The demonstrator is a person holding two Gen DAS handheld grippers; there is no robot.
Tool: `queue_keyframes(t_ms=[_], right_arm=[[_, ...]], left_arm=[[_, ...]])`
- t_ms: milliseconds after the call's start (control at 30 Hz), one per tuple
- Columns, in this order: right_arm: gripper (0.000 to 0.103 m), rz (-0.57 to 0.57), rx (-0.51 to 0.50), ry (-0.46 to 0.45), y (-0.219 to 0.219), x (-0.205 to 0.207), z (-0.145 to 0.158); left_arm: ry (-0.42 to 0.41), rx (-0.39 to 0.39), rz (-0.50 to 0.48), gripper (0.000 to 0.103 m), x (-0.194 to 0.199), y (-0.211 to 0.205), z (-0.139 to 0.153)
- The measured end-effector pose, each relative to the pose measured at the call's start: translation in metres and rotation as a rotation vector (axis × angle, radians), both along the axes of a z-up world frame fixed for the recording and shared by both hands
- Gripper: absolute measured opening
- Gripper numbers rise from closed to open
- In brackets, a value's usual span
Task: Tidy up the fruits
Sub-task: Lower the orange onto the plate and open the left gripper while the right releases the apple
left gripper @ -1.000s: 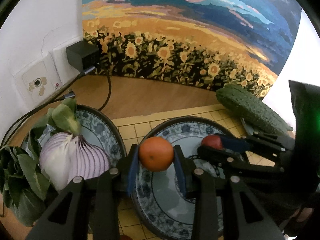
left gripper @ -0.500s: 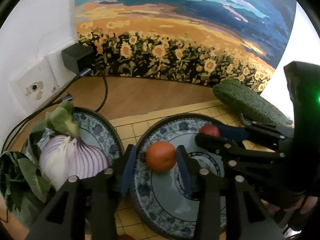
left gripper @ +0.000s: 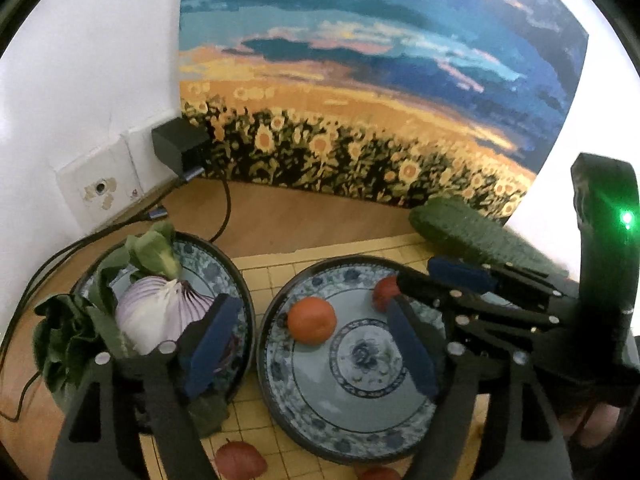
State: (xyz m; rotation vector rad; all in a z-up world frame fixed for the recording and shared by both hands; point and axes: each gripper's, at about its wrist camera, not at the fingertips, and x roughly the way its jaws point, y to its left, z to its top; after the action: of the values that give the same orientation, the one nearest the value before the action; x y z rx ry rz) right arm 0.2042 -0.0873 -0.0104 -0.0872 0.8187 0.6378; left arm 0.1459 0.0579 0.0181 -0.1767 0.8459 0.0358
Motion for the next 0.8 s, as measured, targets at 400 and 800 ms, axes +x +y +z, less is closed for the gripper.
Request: queue_keyframes(t_ms=[400, 800], right_arm=[[0.058, 0.03, 0.057, -0.05, -0.023, -0.017, 0.028], [0.084, 0.018, 0.091, -0.023, -0.042, -0.041, 0.029]], left_arm=[[-0.034, -0.025, -0.014, 0.092, -0.025, -0.01, 0.024], [-0.03, -0.068, 0.046, 0.094, -0.062, 0.003, 0.021]])
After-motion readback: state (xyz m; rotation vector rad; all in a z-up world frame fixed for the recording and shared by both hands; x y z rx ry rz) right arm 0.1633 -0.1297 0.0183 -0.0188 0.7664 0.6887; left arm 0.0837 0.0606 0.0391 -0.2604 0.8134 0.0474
